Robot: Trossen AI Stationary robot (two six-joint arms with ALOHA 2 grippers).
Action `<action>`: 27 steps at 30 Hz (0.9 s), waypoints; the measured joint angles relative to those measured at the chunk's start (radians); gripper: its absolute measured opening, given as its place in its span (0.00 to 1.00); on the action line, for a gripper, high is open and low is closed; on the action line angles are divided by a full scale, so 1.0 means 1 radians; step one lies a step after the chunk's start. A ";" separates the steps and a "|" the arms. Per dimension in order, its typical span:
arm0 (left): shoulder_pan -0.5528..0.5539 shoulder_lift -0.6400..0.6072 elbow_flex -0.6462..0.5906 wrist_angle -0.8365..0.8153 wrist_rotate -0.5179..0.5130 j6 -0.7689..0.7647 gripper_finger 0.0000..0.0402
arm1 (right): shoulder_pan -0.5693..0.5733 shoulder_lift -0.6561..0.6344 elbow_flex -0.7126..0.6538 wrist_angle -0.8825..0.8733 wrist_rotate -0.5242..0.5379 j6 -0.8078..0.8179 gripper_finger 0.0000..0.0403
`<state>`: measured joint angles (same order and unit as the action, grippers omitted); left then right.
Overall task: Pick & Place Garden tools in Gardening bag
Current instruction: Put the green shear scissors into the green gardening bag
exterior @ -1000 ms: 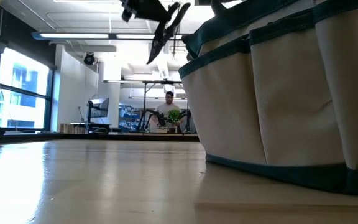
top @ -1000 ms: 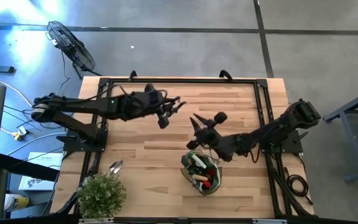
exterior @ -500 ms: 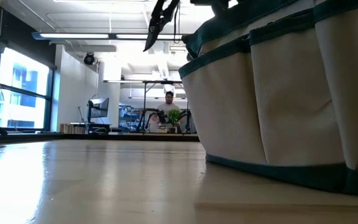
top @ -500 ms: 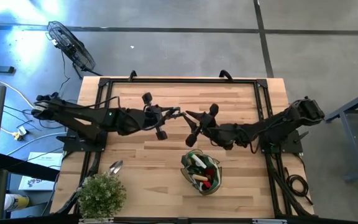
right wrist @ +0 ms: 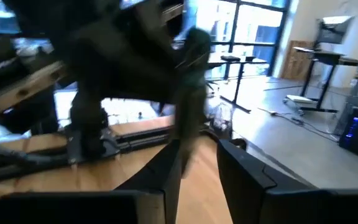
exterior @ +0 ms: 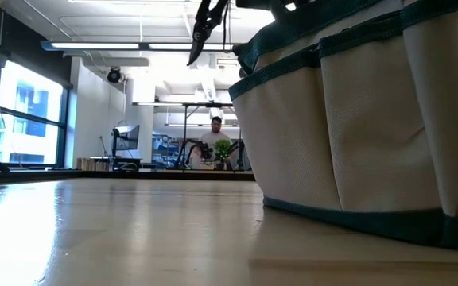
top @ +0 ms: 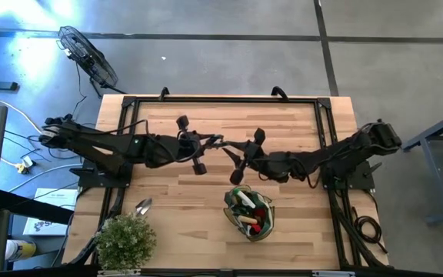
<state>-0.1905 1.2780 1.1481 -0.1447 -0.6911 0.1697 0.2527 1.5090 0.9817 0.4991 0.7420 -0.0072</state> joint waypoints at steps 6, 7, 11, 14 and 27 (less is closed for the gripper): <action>0.000 0.001 0.000 0.000 0.003 -0.001 0.10 | 0.001 0.001 0.000 -0.018 -0.048 0.003 0.29; 0.000 0.001 0.000 0.000 0.003 -0.001 0.10 | 0.001 0.001 0.000 -0.017 -0.051 0.003 0.31; 0.000 0.001 0.000 -0.001 0.011 -0.017 0.10 | -0.004 0.001 0.000 -0.009 -0.036 0.009 0.40; 0.000 0.001 0.000 -0.002 0.027 -0.018 0.10 | -0.011 0.001 0.000 0.004 -0.017 0.004 0.48; 0.000 0.018 0.002 0.014 0.031 -0.023 0.10 | -0.044 0.001 0.001 0.082 -0.195 -0.042 0.52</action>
<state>-0.1902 1.2959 1.1496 -0.1303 -0.6598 0.1468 0.2085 1.5101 0.9825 0.5814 0.5474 -0.0494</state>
